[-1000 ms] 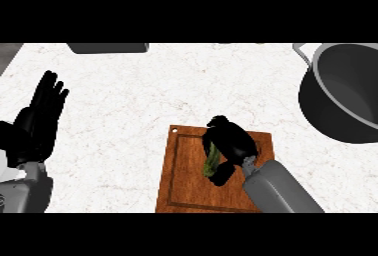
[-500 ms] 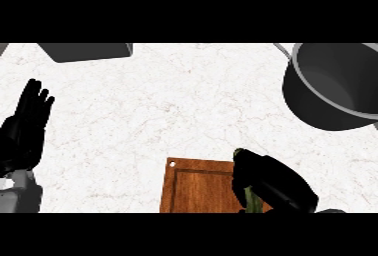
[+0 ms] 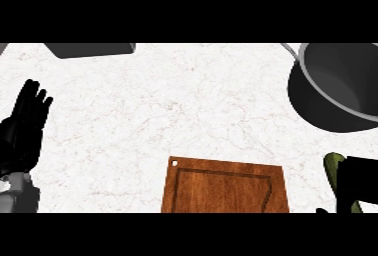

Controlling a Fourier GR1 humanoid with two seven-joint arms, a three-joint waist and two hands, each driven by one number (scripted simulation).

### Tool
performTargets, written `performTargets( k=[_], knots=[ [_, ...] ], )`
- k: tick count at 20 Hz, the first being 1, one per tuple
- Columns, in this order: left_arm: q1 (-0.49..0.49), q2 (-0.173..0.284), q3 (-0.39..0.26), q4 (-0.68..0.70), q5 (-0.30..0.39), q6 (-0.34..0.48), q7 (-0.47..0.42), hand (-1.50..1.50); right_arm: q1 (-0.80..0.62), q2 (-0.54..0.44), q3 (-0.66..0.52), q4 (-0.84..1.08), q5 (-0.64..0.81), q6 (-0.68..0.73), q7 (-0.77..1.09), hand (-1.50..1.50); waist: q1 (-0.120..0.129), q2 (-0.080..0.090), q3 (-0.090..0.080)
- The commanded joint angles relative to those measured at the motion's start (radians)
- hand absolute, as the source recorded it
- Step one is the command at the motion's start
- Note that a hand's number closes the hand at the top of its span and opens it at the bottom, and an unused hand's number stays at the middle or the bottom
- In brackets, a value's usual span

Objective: Pick the squash from the cutting board and place it in the pot

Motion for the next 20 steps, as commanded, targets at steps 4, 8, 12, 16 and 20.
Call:
performTargets(
  k=[4,8,12,16,20],
  knots=[
    [-0.015,-0.011,-0.039,-0.05,-0.003,-0.017,0.024,0.0,0.096,-0.092,-0.482,0.008,-0.365,0.098,-0.006,1.5,0.063,0.012,0.0],
    [-0.032,-0.017,-0.046,-0.032,-0.004,-0.035,0.008,0.0,0.02,-0.138,-0.579,0.127,-0.515,0.198,0.057,1.5,0.089,0.017,-0.001],
    [-0.141,-0.015,-0.051,0.028,-0.02,-0.023,0.065,0.0,-0.142,-0.158,-0.502,0.31,-0.429,0.195,0.06,1.5,0.104,0.021,-0.001],
    [-0.14,-0.028,-0.043,0.085,-0.014,-0.046,-0.004,0.0,-0.265,-0.147,-0.425,0.503,-0.298,0.164,-0.019,1.5,0.11,0.023,-0.001],
    [-0.082,-0.061,-0.074,0.039,-0.045,-0.019,0.003,0.0,-0.303,-0.138,-0.452,0.654,-0.217,0.136,-0.176,1.5,0.112,0.022,0.0]
  ],
)
